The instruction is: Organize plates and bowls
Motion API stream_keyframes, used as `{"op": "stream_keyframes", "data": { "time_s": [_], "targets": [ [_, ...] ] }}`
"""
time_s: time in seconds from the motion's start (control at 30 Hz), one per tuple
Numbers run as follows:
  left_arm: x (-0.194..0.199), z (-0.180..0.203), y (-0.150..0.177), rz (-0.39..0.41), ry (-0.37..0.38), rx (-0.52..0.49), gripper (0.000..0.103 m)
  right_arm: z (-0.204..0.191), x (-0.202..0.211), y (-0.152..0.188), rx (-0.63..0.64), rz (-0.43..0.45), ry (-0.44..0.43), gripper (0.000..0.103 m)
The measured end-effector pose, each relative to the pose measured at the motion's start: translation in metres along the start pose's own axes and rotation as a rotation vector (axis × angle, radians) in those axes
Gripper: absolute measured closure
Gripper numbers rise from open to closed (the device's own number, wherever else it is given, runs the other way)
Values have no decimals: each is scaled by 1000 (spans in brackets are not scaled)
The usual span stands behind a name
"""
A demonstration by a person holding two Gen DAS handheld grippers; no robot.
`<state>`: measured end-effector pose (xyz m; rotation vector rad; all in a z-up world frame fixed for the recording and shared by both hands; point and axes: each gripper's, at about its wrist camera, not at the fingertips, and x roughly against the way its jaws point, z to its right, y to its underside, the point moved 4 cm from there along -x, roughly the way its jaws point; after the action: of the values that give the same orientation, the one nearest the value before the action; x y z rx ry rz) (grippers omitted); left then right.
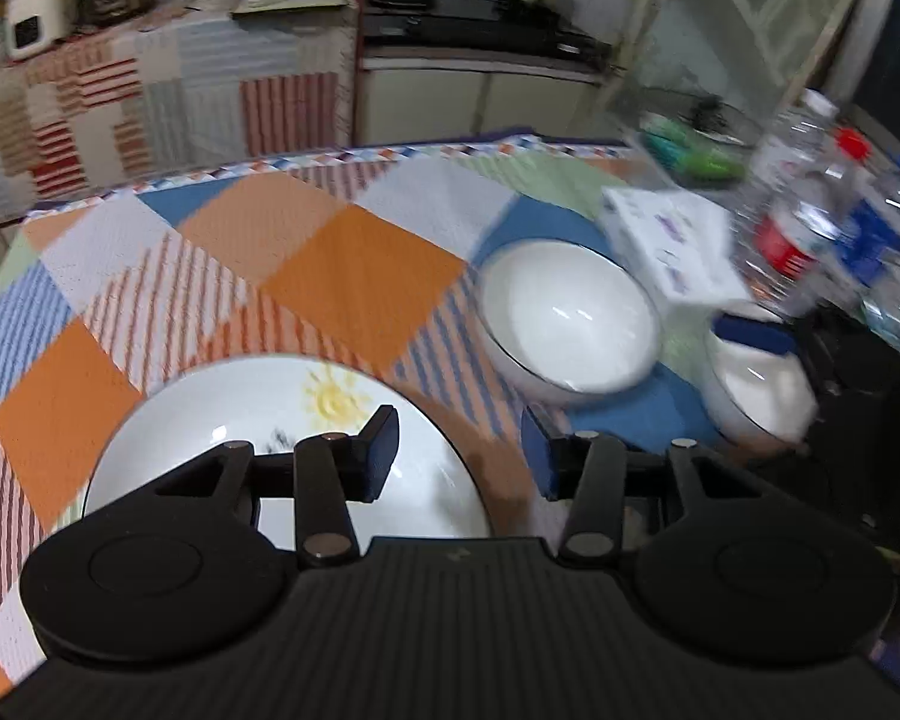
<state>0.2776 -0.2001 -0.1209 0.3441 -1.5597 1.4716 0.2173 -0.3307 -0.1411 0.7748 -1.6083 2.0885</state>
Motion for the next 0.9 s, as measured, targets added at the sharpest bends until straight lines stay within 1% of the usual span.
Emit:
{"op": "stream_keyframes", "data": {
  "time_s": [0.13,0.23,0.3,0.4,0.5,0.6,0.67,0.73,0.8,0.83,0.9],
  "targets": [
    [-22,-3,-10,24,19,56,59,6,-22,-1,5,-70,-10,0],
    [-32,0,-12,62,35,84,59,2,-29,-3,0,-104,-58,0],
    [-38,4,-13,65,54,97,59,-3,-27,-4,-3,-105,-77,0],
    [-50,12,-15,52,39,92,59,-5,-34,-4,1,-122,-50,0],
    [-62,18,-20,37,5,66,59,-2,-44,-4,-2,-132,-31,0],
    [-72,18,-25,19,-13,65,67,2,-54,-6,5,-146,-19,0],
    [-75,13,-26,12,-9,89,67,1,-54,-8,30,-142,-17,1],
    [-80,12,-27,0,5,104,71,0,-53,-9,21,-130,-30,0],
    [-85,10,-26,-14,-8,119,76,1,-55,-9,12,-135,-31,1],
    [-87,8,-25,-24,-6,127,78,2,-57,-9,5,-136,-36,1],
    [-89,6,-25,-25,21,147,83,5,-62,-9,-18,-154,-47,1]
  ]
}}
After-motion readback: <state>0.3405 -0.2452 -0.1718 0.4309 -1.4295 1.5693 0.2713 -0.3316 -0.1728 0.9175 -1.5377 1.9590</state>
